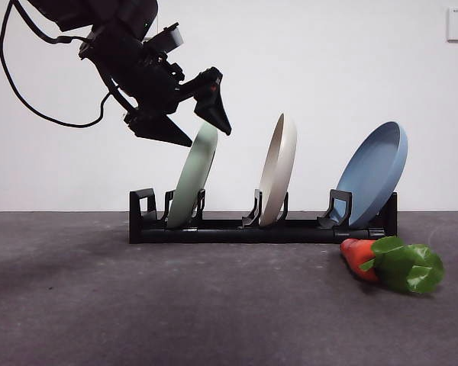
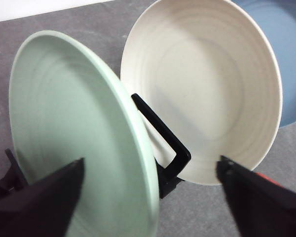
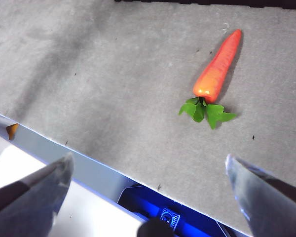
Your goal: Take the green plate from the plate rack,put the plate on the table,take the carrot from the table,put the carrot in the plate
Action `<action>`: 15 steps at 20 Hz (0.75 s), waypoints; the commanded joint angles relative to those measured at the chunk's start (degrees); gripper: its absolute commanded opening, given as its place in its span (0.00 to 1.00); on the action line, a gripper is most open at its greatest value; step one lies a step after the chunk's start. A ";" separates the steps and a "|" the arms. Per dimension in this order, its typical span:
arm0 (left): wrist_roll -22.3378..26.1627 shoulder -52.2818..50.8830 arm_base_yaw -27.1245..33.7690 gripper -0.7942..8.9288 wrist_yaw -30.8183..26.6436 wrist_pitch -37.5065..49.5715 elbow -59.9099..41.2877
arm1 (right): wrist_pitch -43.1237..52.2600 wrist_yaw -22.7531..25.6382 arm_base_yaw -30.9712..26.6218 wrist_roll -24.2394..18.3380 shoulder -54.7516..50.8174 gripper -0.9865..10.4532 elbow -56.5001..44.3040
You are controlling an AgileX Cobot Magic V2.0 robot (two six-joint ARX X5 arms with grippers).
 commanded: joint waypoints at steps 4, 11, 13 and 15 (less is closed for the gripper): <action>0.63 0.87 -0.35 0.30 2.36 -1.18 0.00 | 0.28 -0.11 0.15 0.61 -0.04 0.69 0.17; 0.61 0.90 -0.31 0.15 2.86 -3.61 0.00 | 0.28 -0.17 0.15 1.84 -0.09 0.69 0.20; 0.61 0.87 -0.31 0.07 2.86 -3.50 0.00 | 0.26 -0.17 0.15 1.84 -0.09 0.69 0.20; 0.61 0.87 -0.31 0.07 2.93 -3.23 0.00 | 0.26 -0.17 0.15 1.84 -0.09 0.69 0.17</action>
